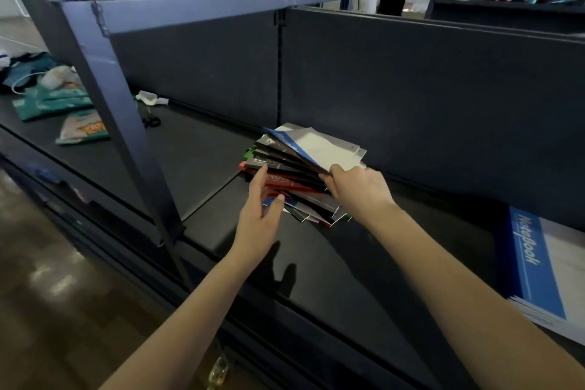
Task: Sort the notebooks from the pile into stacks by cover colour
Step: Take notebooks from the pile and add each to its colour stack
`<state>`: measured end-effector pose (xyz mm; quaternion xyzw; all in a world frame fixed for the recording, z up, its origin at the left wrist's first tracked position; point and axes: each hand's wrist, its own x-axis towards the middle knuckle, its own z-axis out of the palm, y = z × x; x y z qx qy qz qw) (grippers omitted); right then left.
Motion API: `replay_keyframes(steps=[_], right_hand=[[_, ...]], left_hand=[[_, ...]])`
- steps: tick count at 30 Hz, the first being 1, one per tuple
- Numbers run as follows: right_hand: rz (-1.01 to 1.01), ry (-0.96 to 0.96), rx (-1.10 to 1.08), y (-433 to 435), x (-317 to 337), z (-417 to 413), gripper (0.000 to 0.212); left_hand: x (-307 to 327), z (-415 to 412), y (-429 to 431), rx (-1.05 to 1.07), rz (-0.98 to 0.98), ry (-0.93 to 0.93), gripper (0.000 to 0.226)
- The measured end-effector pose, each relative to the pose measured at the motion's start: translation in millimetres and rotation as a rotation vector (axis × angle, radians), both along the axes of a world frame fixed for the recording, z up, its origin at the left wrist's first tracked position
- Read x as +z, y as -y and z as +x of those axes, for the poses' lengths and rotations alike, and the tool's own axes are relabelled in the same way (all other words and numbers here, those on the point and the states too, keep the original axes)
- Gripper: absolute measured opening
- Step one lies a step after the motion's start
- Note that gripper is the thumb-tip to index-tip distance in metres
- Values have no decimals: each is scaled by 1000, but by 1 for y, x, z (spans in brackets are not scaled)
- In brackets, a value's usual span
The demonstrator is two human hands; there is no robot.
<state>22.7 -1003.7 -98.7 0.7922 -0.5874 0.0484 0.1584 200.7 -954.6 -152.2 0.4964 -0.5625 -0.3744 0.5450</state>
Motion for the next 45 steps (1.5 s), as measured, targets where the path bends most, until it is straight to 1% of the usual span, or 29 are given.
replay_keyframes(steps=[3,4,6,8,9,10,12,15,16,17,19,21,22,24,28,32,35,40,45], right_hand=[[-116,-8,27,-23,-9,9,32],[-171,18,35,-28,-12,9,34],[-216,72,41,-41,-19,11,38],[-229,125,101,-55,-25,15,32],[-204,136,114,-60,-29,18,25],[-200,149,117,-64,-33,20,24],[-162,208,98,-74,-38,19,40],[63,280,95,-78,-43,14,65],[77,324,88,-81,-42,11,71],[65,373,69,-82,-40,8,72],[53,424,23,-80,-35,-1,64],[161,410,-45,-74,-31,-13,51],[218,437,-94,-69,-30,-18,50],[254,601,-175,-61,-28,-29,53],[256,1040,-259,-61,-27,-45,63],[275,1295,-302,-76,-21,-62,63],[204,1414,-349,-89,-24,-83,64],[-51,1524,-452,-120,-25,-118,51],[-287,1605,-572,-155,-25,-154,39]], left_hand=[[11,-11,2,-52,67,-268,60],[15,-14,3,-58,78,-323,62],[19,-21,8,-55,82,-374,67],[18,-26,14,-32,98,-397,72],[17,-28,16,-16,113,-408,73],[15,-30,18,-2,129,-413,74],[11,-32,19,30,141,-375,72],[7,-33,17,82,92,-306,67],[7,-32,16,93,70,-296,65],[7,-30,16,91,54,-296,64],[11,-29,16,59,44,-330,64],[15,-30,14,18,44,-356,65],[17,-30,12,2,42,-353,65],[19,-31,9,-28,38,-338,65],[20,-41,6,-157,54,-320,64],[17,-65,8,-278,44,-264,70],[14,-90,10,-335,54,-257,73],[15,-137,5,-457,52,-290,76],[16,-187,-10,-641,131,-345,67]])
